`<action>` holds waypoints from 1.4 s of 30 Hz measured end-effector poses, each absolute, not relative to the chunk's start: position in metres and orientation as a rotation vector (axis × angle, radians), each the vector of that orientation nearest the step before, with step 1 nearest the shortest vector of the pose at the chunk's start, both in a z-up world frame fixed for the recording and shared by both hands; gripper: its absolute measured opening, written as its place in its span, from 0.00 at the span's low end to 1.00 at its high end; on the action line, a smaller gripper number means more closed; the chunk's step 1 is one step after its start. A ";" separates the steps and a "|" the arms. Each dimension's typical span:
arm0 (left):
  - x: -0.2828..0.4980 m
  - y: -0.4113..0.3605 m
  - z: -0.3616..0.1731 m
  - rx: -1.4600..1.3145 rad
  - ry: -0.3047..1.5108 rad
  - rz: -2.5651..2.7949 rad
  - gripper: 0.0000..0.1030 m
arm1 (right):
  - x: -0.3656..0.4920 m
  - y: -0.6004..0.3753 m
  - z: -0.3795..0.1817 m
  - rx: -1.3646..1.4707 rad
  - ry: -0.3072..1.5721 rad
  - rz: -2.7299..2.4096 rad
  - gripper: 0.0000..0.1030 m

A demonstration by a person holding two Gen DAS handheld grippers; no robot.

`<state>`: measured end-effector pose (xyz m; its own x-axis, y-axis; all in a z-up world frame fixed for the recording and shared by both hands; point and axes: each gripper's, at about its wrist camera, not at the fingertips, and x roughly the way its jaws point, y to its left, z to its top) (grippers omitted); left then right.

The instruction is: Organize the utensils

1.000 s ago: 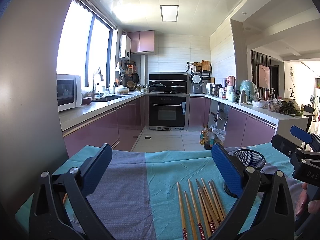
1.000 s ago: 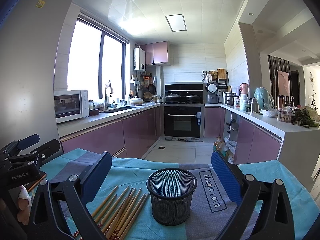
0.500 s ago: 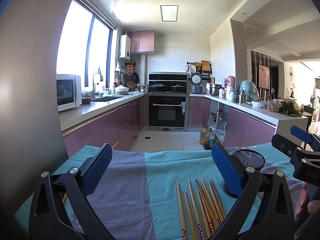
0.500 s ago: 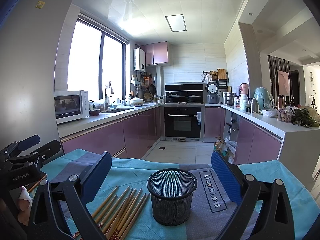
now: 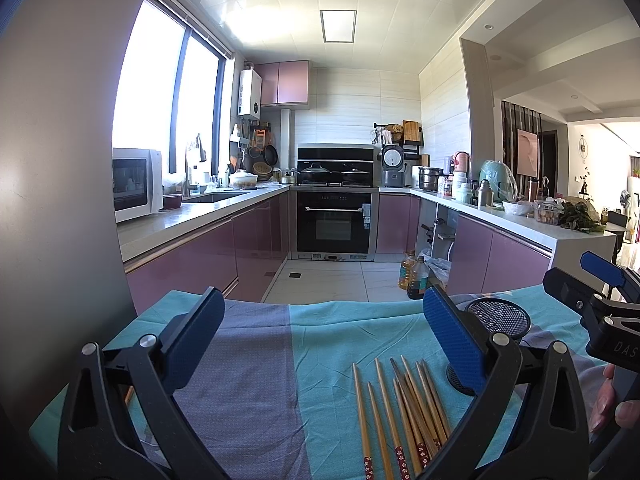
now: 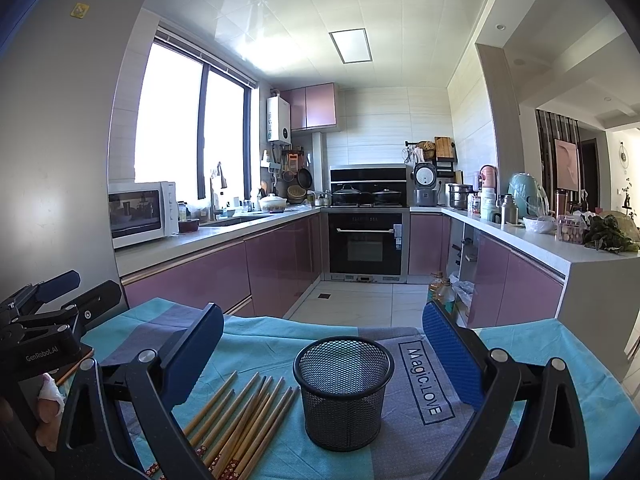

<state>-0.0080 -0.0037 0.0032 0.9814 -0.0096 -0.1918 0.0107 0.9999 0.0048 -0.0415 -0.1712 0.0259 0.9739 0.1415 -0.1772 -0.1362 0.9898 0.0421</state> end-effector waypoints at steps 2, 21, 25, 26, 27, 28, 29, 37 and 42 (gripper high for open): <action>-0.008 -0.004 0.004 0.005 0.194 -0.011 0.95 | -0.042 -0.171 0.026 0.029 0.180 0.139 0.94; -0.007 -0.004 0.003 0.004 0.195 -0.011 0.95 | -0.040 -0.170 0.027 0.030 0.182 0.141 0.94; -0.006 -0.004 0.002 0.003 0.195 -0.012 0.95 | -0.040 -0.170 0.027 0.033 0.182 0.142 0.94; -0.006 -0.004 0.002 0.003 0.195 -0.012 0.95 | -0.040 -0.171 0.027 0.034 0.181 0.142 0.94; -0.006 -0.005 0.002 0.004 0.194 -0.013 0.95 | -0.040 -0.170 0.027 0.035 0.181 0.143 0.94; -0.006 -0.005 0.002 0.004 0.195 -0.013 0.95 | -0.040 -0.170 0.027 0.034 0.182 0.142 0.94; -0.006 -0.004 0.002 0.002 0.195 -0.013 0.95 | -0.040 -0.170 0.027 0.034 0.181 0.142 0.94; -0.006 -0.005 0.002 0.003 0.198 -0.013 0.95 | -0.040 -0.170 0.027 0.037 0.182 0.144 0.94; -0.006 -0.005 0.002 0.002 0.199 -0.014 0.95 | -0.039 -0.173 0.027 0.040 0.186 0.151 0.94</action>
<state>-0.0062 -0.0052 0.0022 0.9803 -0.0135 -0.1973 0.0138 0.9999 0.0005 -0.0395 -0.1731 0.0275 0.9715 0.1532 -0.1809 -0.1459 0.9879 0.0533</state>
